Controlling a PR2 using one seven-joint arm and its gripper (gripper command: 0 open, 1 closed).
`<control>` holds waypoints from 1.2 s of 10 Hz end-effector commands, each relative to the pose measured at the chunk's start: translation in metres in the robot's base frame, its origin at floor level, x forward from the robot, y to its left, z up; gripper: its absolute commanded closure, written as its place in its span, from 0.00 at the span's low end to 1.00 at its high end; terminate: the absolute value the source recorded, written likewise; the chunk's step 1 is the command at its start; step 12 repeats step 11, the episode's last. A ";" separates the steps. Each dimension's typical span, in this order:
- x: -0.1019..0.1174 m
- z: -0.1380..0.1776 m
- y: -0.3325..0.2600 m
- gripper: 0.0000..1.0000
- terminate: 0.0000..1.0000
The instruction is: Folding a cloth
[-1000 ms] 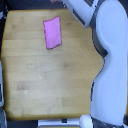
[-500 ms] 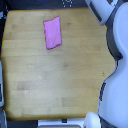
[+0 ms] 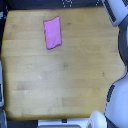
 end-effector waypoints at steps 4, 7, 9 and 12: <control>-0.069 -0.010 -0.139 0.00 0.00; -0.084 -0.017 -0.163 0.00 0.00; -0.098 -0.025 -0.174 0.00 0.00; -0.105 -0.033 -0.175 0.00 1.00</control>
